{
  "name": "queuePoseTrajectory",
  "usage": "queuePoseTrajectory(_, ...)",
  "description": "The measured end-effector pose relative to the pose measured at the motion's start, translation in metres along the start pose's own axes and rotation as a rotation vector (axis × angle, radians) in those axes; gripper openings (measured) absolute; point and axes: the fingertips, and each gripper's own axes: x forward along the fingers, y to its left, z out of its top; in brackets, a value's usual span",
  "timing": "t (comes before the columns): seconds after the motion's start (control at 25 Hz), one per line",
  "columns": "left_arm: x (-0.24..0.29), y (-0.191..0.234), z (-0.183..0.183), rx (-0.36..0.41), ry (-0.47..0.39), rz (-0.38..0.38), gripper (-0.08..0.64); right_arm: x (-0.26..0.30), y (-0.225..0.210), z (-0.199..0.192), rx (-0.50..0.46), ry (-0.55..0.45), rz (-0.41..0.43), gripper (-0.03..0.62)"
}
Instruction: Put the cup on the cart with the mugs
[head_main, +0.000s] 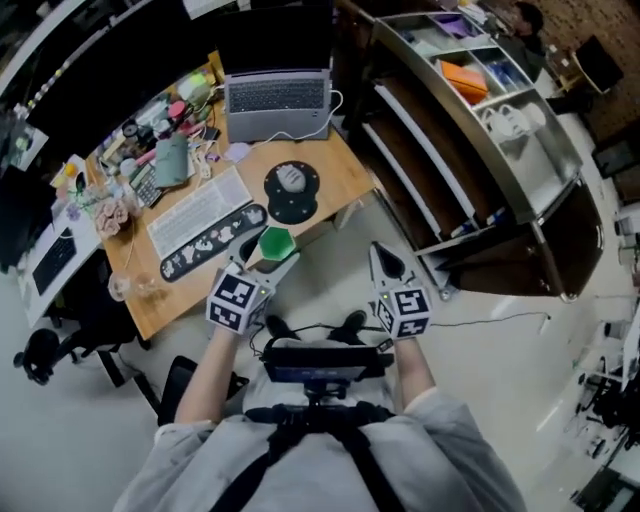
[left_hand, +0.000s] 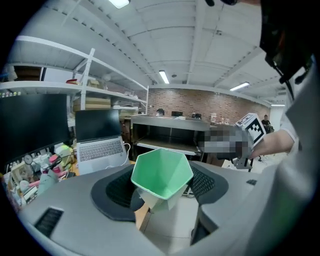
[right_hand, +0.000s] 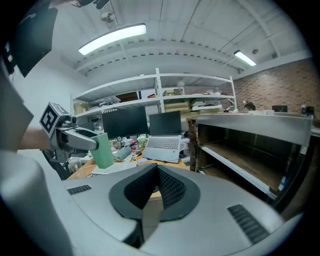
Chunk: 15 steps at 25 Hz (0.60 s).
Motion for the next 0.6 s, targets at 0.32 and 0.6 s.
queuePoseTrajectory(0.32,0.1,-0.112,0.078,0.107,-0.043,-0.189,0.322,-0.074,-0.113,0.005,0.09,-0.058,-0.119,0.008)
queuePoseTrajectory(0.6,0.17,-0.21,0.137,0.181,-0.071,-0.383,0.322,-0.14,-0.179,0.014,0.084,-0.088,-0.214,0.008)
